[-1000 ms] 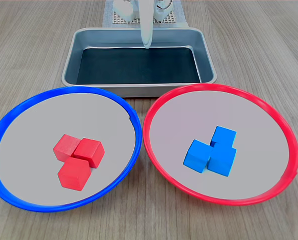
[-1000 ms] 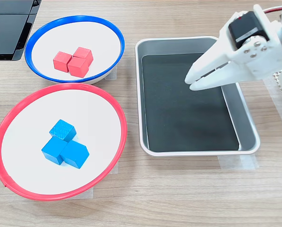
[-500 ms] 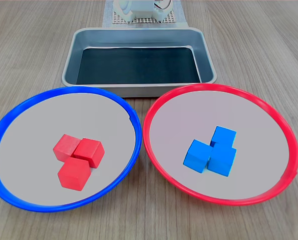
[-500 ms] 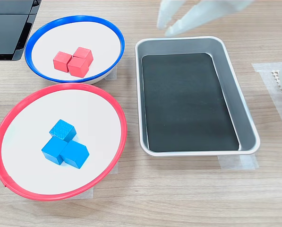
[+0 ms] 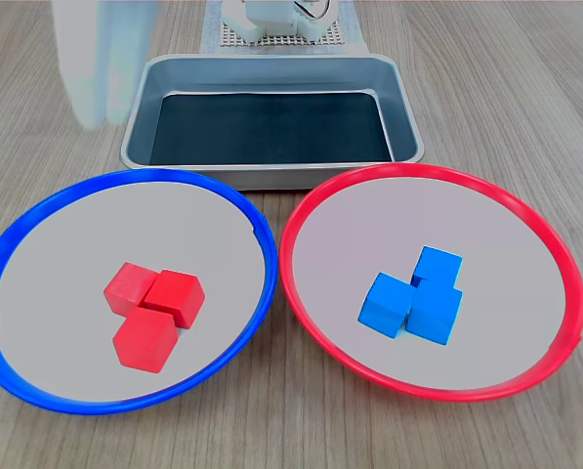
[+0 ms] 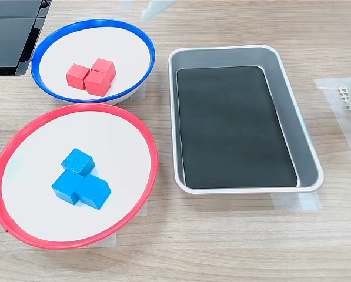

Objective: Relocate any misplaced blocks to their matching dishes.

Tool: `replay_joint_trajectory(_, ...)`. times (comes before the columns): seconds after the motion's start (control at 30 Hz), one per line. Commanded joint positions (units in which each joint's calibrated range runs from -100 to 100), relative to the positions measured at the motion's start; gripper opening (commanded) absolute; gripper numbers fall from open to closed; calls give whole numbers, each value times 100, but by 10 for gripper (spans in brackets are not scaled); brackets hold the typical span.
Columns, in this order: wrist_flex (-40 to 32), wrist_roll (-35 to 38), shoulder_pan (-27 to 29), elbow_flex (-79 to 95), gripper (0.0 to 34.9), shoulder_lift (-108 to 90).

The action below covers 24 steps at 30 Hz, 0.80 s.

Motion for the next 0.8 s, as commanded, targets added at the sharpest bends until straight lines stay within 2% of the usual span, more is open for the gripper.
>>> replay_joint_trajectory(0.0,22,15,210,-858,75,576)
replay_joint_trajectory(0.13,88,-54,229,-1341,99,1028)
replay_joint_trajectory(0.43,1285,-410,59,-3416,103,2367)
replay_joint_trajectory(0.6,1557,-469,88,-4500,110,3117)
replay_joint_trajectory(0.77,1829,-474,97,-5373,143,3928)
